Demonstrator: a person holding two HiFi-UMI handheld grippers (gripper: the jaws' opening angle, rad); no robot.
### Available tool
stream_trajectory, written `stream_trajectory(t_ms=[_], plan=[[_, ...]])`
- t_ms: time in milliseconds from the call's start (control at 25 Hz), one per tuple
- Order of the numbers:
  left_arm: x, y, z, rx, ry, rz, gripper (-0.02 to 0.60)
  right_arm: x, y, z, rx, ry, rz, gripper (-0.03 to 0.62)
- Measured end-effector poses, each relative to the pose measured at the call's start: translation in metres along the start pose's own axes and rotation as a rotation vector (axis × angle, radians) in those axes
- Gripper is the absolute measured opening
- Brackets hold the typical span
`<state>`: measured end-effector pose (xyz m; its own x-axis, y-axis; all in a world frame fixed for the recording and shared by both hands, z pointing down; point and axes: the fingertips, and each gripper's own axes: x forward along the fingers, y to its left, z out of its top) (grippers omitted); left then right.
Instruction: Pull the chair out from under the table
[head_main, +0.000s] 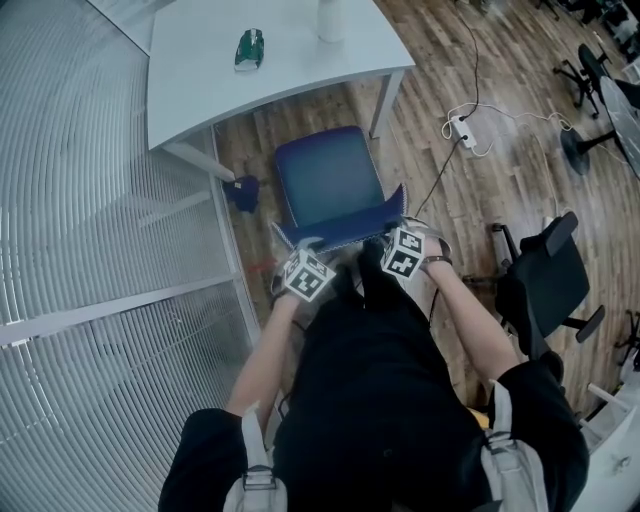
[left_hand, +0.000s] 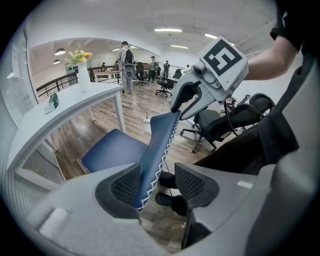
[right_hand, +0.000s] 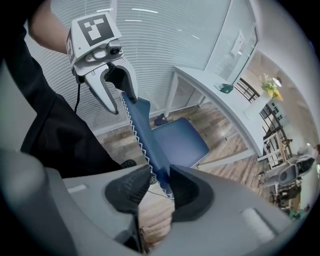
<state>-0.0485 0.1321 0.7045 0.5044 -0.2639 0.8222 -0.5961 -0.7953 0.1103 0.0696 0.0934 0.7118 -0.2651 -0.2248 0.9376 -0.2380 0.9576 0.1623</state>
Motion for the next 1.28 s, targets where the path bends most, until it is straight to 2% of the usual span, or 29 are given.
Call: stream_trajectory(t_ms=[80, 480, 920, 1080, 1280], plan=[[0.000, 0.005, 0.003, -0.003, -0.014, 0.011, 0.224, 0.000, -0.007, 0.005, -0.006, -0.006, -0.023, 0.124], [0.002, 0.023, 0.015, 0.001, -0.032, 0.039, 0.273, 0.003, -0.029, 0.015, -0.029, -0.031, -0.108, 0.124], [-0.005, 0.029, 0.020, 0.016, -0.037, 0.020, 0.274, 0.001, -0.033, 0.015, -0.046, -0.024, -0.107, 0.126], [-0.017, 0.033, 0.028, 0.015, -0.069, 0.044, 0.273, -0.006, -0.032, 0.011, -0.054, -0.009, -0.101, 0.117], [-0.036, 0.045, 0.045, -0.014, -0.143, 0.090, 0.273, -0.025, -0.043, 0.014, -0.033, -0.040, -0.152, 0.087]])
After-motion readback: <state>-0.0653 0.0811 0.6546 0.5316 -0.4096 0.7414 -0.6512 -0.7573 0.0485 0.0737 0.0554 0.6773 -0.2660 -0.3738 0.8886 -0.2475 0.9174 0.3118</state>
